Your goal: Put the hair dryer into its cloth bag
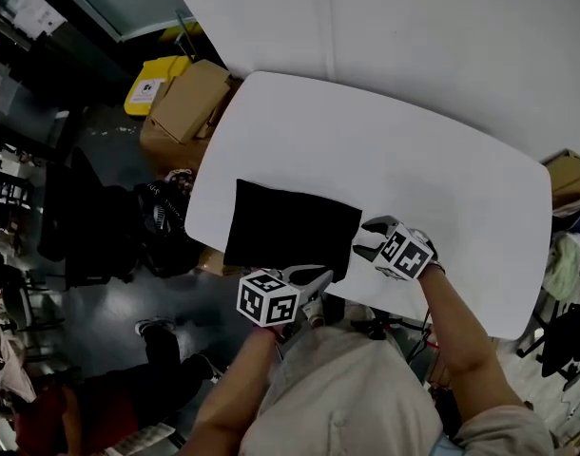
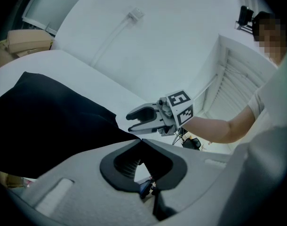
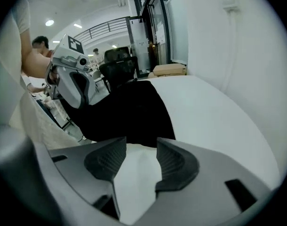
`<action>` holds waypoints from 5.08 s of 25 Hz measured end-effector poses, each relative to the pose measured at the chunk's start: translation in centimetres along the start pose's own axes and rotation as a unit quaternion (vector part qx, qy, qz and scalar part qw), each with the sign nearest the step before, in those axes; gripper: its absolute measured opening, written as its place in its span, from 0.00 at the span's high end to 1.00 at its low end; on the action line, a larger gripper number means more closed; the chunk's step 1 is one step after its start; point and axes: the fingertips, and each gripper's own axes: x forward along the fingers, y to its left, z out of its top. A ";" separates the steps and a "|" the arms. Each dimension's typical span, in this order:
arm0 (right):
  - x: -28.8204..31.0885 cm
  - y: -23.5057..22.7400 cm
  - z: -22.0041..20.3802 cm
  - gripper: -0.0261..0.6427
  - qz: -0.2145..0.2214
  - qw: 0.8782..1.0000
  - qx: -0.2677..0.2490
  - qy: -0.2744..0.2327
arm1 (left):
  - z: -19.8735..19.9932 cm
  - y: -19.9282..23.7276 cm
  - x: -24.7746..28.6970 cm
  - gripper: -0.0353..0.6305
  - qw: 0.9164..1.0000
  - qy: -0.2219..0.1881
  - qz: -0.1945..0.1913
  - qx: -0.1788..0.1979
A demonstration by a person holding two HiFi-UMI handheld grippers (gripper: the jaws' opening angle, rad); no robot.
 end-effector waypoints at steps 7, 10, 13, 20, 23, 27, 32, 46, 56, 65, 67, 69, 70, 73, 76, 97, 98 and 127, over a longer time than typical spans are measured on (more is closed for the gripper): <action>0.9 -5.7 -0.5 0.65 -0.050 0.998 0.047 0.007 | -0.5 0.1 0.5 0.92 1.000 0.012 0.002 -0.001; 2.4 -6.2 0.0 0.65 -0.044 0.998 0.045 0.022 | -1.0 0.1 0.8 0.92 1.000 0.020 0.004 -0.004; 3.8 -6.2 -0.1 0.66 -0.041 0.997 0.033 0.048 | -1.7 0.1 1.1 0.92 1.000 0.028 0.004 -0.007; 4.5 -6.6 -0.5 0.87 -0.050 0.994 -0.006 0.093 | -3.2 -0.4 2.6 0.92 0.998 0.056 -0.004 -0.005; 3.7 -7.0 -0.8 0.90 -0.047 0.995 -0.001 0.091 | -3.8 -0.8 3.6 0.92 0.997 0.072 -0.007 0.002; 2.5 -7.6 -1.2 0.91 -0.044 0.995 0.018 0.084 | -5.1 -1.4 5.7 0.92 0.994 0.107 -0.012 0.024; 0.5 -8.8 -2.6 0.91 -0.057 0.993 0.028 0.095 | -5.3 -2.4 8.0 0.92 0.991 0.123 -0.032 0.026; -10.8 -13.8 -13.7 0.91 -0.151 0.971 0.140 0.124 | -4.2 -7.2 16.9 0.92 0.981 0.163 -0.073 0.080; -12.9 -13.8 -16.2 0.91 -0.168 0.953 0.246 0.055 | -6.3 -10.2 20.3 0.90 0.973 0.182 -0.103 0.101; -16.4 -13.5 -17.4 0.77 -0.205 0.932 0.300 0.007 | -6.7 -11.8 19.2 0.66 0.974 0.160 -0.123 0.103; -17.0 -13.0 -16.8 0.77 -0.209 0.931 0.300 -0.009 | -6.3 -11.9 18.5 0.66 0.976 0.151 -0.123 0.099; -17.2 -12.2 -16.0 0.77 -0.211 0.931 0.297 -0.023 | -5.9 -11.7 17.6 0.66 0.979 0.139 -0.120 0.093; -17.2 -11.8 -15.5 0.77 -0.211 0.931 0.296 -0.031 | -5.6 -11.6 17.2 0.66 0.980 0.133 -0.119 0.091; -17.4 -10.3 -13.9 0.77 -0.209 0.931 0.293 -0.058 | -4.7 -11.2 15.9 0.66 0.983 0.113 -0.111 0.089; -17.6 -8.8 -12.1 0.77 -0.204 0.930 0.292 -0.090 | -3.4 -10.6 14.6 0.66 0.987 0.087 -0.100 0.088; -21.6 5.0 -3.2 0.82 -0.194 0.904 0.263 -0.276 | 6.2 -11.4 -1.0 0.92 0.970 -0.176 -0.040 0.165; -21.7 5.5 -2.9 0.83 -0.197 0.902 0.261 -0.281 | 6.2 -11.6 -1.4 0.93 0.968 -0.180 -0.042 0.169; -16.2 16.3 7.8 0.94 -0.266 0.865 0.240 -0.351 | 3.4 -9.1 -13.4 0.93 0.949 -0.188 -0.139 0.210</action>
